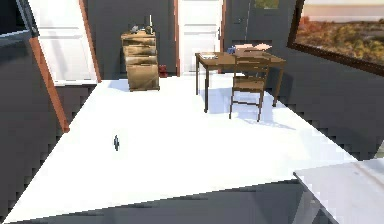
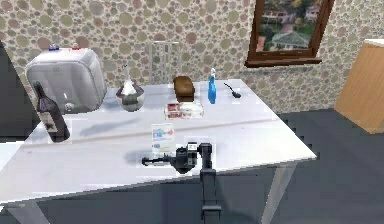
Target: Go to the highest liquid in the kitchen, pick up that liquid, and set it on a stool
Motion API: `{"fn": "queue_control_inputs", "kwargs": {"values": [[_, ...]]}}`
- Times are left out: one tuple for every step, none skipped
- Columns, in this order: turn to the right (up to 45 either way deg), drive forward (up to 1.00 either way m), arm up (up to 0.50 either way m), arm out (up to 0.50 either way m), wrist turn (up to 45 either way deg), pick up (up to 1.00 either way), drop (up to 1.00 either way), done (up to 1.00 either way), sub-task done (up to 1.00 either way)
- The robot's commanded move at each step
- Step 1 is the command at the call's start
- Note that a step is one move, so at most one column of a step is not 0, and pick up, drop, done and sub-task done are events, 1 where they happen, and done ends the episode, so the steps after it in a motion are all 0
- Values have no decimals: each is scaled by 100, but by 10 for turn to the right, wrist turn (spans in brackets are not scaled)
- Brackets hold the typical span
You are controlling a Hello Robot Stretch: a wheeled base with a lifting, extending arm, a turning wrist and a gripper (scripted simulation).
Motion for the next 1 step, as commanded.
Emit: {"fn": "queue_control_inputs", "kwargs": {"values": [[0, 0, 0, 0, 0, 100, 0, 0, 0]]}}
